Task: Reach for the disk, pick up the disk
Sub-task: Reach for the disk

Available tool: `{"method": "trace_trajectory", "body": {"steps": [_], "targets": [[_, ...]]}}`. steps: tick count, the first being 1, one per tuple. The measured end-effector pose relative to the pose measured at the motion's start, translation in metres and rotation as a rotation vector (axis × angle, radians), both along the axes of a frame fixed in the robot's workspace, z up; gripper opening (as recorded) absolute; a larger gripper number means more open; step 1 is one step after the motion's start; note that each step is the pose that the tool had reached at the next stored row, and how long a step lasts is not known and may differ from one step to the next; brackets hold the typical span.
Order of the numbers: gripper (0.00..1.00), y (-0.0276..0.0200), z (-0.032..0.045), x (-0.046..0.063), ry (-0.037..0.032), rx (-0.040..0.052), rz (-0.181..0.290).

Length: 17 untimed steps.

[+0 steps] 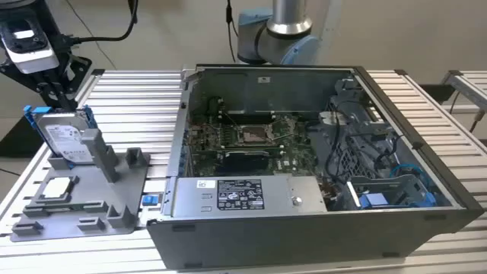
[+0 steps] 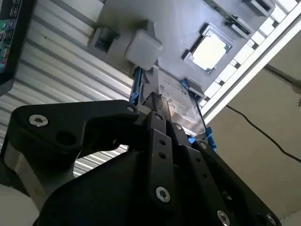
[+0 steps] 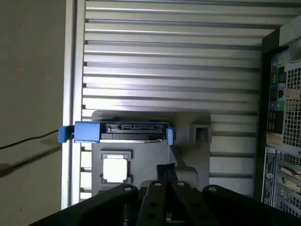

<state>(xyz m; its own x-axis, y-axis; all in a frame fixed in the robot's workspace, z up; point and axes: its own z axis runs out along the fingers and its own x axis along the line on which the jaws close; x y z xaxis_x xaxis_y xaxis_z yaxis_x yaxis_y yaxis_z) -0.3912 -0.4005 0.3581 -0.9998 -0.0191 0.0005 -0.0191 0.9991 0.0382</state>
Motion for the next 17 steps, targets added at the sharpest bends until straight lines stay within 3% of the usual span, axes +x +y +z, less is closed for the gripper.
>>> {"method": "trace_trajectory", "body": {"steps": [13,15,17], "targets": [[0.0,0.0001,0.0,0.0,0.0,0.0,0.0],[0.0,0.0016,0.0001,-0.0001,0.0001,-0.0002,0.0],[0.0,0.0078,0.0,-0.0007,0.0001,-0.0001,0.0]]}}
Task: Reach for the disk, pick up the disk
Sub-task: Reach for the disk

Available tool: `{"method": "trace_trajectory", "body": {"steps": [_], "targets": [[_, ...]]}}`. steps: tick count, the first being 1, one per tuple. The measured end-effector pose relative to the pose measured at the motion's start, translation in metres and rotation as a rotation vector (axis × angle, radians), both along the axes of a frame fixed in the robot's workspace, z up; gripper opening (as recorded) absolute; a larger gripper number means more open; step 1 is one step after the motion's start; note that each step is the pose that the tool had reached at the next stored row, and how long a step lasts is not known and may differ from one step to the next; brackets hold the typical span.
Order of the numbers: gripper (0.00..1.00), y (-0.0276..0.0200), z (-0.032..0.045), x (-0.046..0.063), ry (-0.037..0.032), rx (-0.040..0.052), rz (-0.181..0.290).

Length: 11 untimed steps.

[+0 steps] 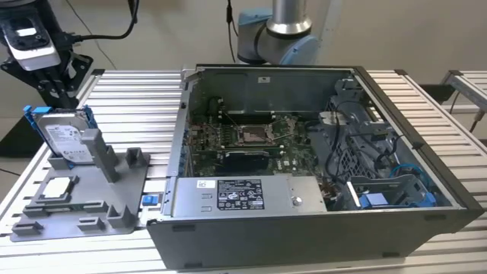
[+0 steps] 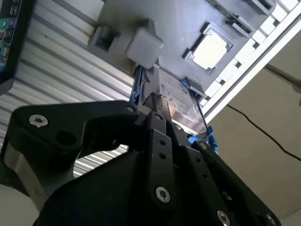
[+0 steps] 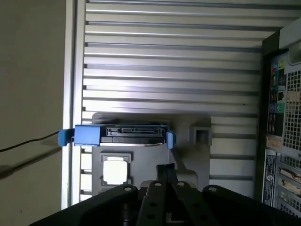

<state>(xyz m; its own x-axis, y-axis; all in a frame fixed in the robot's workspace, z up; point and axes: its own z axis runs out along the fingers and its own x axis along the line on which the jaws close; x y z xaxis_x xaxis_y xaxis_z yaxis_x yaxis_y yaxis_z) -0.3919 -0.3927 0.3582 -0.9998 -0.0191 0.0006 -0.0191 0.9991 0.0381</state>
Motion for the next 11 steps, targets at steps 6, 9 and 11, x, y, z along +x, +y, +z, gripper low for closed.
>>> {"method": "trace_trajectory", "body": {"steps": [6,9,11], "targets": [[0.0,0.0238,-0.0003,-0.013,-0.0001,0.0,0.0],[0.0,0.0257,-0.0006,-0.027,-0.0002,0.0001,0.0],[0.0,0.0257,-0.0007,-0.036,-0.0001,0.0,0.0]]}}
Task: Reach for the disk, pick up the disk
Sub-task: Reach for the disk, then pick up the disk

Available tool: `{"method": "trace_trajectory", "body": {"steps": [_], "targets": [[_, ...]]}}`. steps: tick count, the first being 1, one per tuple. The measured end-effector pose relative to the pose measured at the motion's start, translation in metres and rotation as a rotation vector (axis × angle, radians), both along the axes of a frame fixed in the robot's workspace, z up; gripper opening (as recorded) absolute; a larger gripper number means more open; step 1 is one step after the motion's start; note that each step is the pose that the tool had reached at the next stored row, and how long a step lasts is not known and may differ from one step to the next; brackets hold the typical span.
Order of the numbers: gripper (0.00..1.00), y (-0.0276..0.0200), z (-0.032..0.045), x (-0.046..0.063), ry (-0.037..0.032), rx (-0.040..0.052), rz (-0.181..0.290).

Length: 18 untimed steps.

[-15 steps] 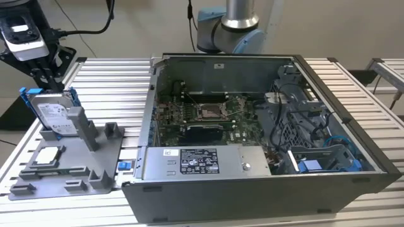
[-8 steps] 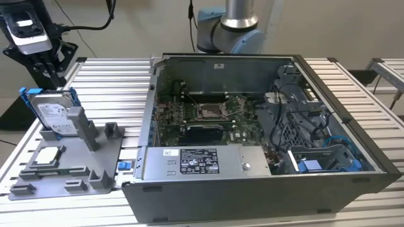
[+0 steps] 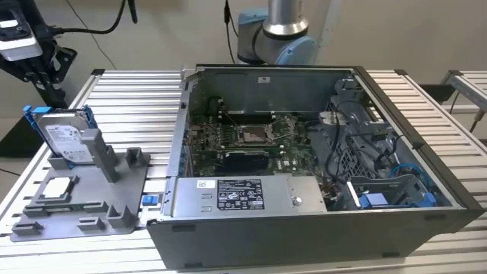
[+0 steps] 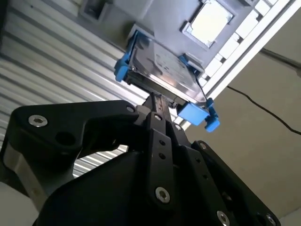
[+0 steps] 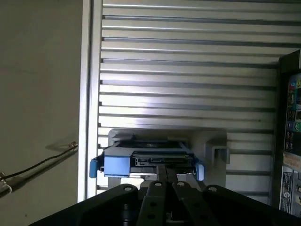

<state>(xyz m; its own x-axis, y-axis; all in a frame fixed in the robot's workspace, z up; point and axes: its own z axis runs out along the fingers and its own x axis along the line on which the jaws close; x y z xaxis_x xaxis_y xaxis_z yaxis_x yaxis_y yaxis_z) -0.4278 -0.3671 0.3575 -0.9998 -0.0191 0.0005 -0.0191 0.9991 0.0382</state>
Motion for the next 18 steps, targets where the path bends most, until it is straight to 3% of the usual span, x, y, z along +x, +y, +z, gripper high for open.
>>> {"method": "trace_trajectory", "body": {"steps": [6,10,18], "targets": [[0.0,-0.0002,-0.0005,-0.026,-0.0002,0.0,0.0],[0.0,-0.0006,-0.0008,-0.038,-0.0001,0.0,0.0],[0.0,-0.0165,-0.0034,-0.039,-0.0003,0.0002,0.0]]}}
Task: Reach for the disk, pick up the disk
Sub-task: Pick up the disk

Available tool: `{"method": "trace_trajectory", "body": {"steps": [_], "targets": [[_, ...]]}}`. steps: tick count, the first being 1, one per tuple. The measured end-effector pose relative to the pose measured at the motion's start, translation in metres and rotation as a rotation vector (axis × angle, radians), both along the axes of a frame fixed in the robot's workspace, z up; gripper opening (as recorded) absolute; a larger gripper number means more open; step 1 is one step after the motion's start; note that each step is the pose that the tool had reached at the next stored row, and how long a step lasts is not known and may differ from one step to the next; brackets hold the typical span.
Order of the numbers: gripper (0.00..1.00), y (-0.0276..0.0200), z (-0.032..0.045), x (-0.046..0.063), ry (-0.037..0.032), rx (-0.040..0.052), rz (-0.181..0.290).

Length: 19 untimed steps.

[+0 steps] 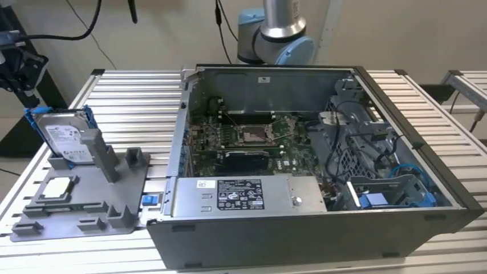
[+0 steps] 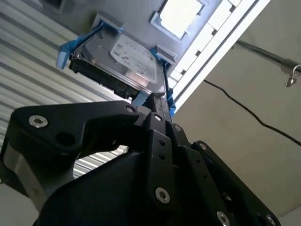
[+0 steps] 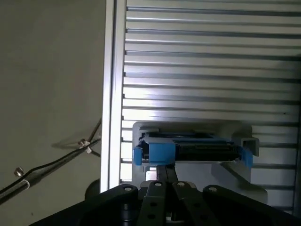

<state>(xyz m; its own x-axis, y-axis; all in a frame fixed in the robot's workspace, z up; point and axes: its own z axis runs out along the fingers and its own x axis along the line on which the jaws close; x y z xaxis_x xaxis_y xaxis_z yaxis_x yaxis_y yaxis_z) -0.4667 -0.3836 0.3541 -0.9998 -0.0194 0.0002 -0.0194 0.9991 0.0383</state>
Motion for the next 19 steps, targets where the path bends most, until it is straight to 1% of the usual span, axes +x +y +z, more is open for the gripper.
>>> {"method": "trace_trajectory", "body": {"steps": [6,15,17,19], "targets": [[0.0,0.0006,-0.0022,0.0094,0.0001,-0.0001,0.002],[0.0,0.0008,-0.0022,0.0099,0.0001,-0.0001,0.004],[0.0,0.0008,-0.0022,0.01,0.0001,-0.0001,0.013],[0.0,0.0008,-0.0022,0.01,0.0,-0.0001,0.042]]}}
